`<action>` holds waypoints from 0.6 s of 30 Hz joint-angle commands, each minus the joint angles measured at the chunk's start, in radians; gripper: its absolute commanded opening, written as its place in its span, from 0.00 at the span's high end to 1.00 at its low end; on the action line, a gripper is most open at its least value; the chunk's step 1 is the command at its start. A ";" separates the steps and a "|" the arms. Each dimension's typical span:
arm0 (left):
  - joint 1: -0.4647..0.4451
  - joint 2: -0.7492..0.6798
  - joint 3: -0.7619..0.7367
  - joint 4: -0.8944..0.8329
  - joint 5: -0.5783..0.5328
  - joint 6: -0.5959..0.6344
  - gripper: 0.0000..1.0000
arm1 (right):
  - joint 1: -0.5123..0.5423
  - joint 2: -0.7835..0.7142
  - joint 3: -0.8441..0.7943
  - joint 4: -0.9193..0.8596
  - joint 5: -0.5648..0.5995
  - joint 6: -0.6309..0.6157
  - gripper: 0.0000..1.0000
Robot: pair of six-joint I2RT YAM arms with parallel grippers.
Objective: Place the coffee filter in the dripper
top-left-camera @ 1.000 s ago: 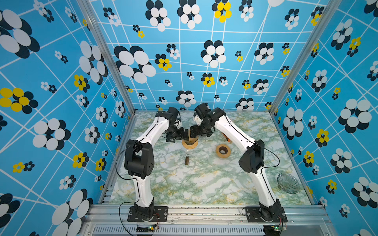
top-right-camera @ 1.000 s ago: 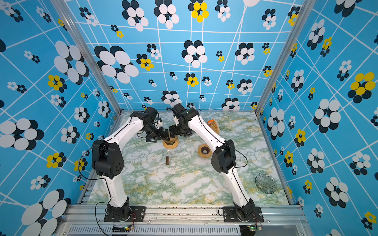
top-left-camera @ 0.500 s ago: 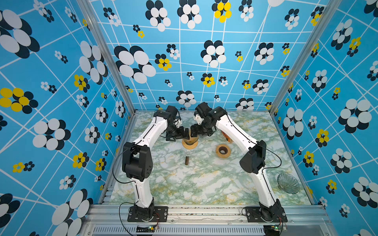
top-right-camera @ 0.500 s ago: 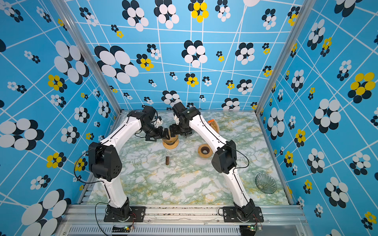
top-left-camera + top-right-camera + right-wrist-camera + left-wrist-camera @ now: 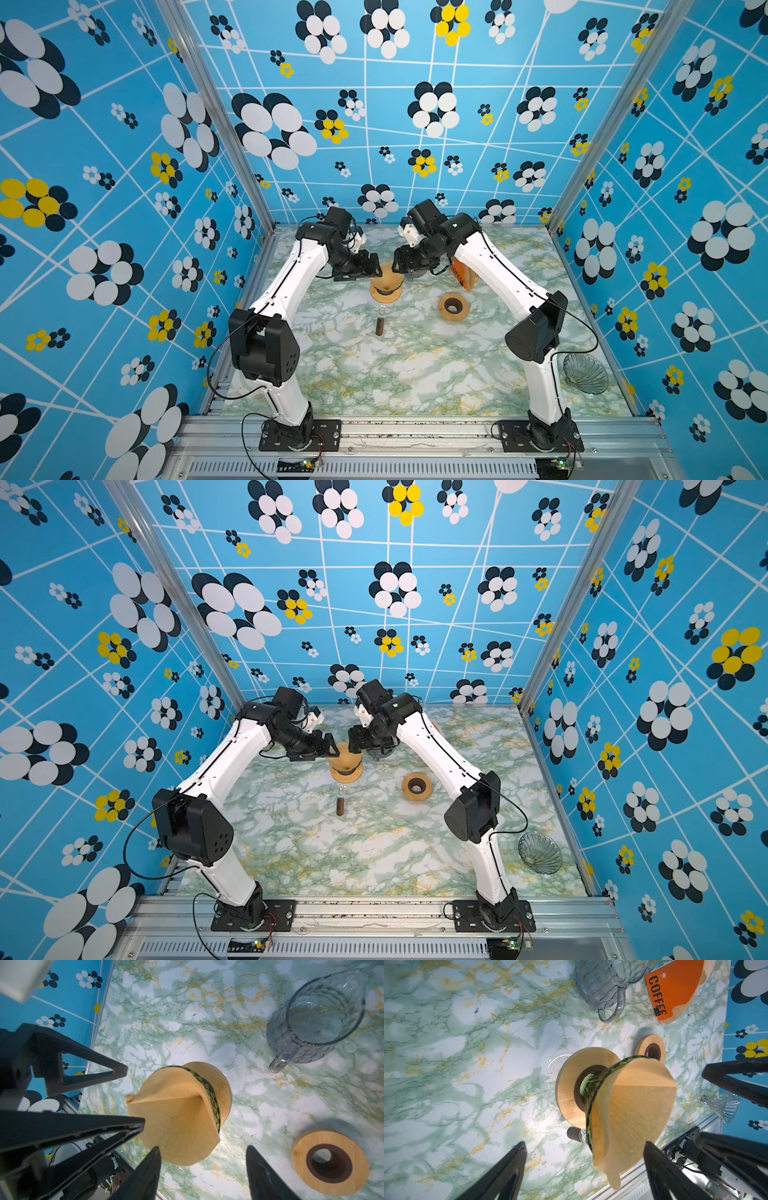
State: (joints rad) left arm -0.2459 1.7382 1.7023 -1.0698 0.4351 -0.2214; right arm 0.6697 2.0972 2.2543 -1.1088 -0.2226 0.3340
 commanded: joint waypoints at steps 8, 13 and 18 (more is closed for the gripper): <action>-0.013 0.010 0.004 0.032 0.065 -0.012 0.33 | -0.021 -0.066 -0.165 0.160 -0.044 0.078 0.52; -0.013 0.036 0.008 0.039 0.048 -0.007 0.39 | -0.029 -0.062 -0.199 0.199 -0.047 0.102 0.57; -0.013 0.062 0.017 0.047 0.048 -0.007 0.45 | -0.031 -0.048 -0.200 0.208 -0.058 0.106 0.63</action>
State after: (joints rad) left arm -0.2512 1.7733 1.7023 -1.0355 0.4854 -0.2279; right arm 0.6445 2.0636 2.0594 -0.9249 -0.2581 0.4278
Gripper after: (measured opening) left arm 0.560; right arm 0.380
